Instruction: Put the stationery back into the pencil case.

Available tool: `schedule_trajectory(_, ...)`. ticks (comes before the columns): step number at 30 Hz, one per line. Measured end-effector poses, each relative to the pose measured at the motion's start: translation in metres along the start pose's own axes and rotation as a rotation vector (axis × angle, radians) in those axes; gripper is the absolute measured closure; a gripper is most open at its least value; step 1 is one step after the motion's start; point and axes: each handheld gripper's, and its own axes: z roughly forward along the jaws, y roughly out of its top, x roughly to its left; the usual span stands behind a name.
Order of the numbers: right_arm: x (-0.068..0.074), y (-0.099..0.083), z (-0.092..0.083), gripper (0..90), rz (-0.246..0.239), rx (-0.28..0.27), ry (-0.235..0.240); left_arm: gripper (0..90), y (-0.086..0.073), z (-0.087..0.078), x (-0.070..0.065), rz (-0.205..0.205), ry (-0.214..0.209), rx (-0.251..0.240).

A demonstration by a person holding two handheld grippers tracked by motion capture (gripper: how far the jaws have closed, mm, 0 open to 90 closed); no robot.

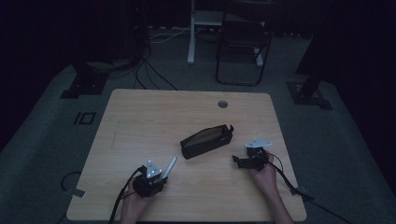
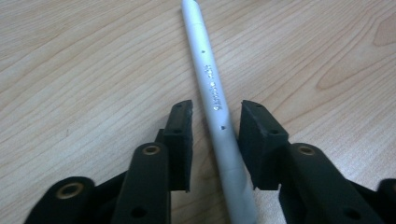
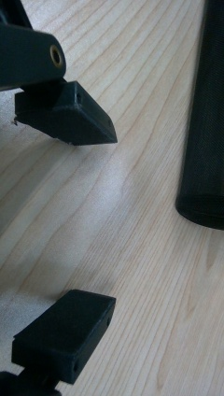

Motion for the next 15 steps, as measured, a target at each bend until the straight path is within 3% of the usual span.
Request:
schedule_trajectory(7, 0.0000, -0.0002, -0.0002, 18.2, -0.003, 0.000, 0.004, 76.0, -0.0011, -0.0021, 0.0036, -0.001, -0.002, 0.005)
schedule_trajectory(15, -0.0002, -0.0003, -0.0004, 18.2, -0.006, 0.000, 0.006, 78.0, -0.0021, -0.0031, 0.0072, 0.010, -0.014, 0.006)
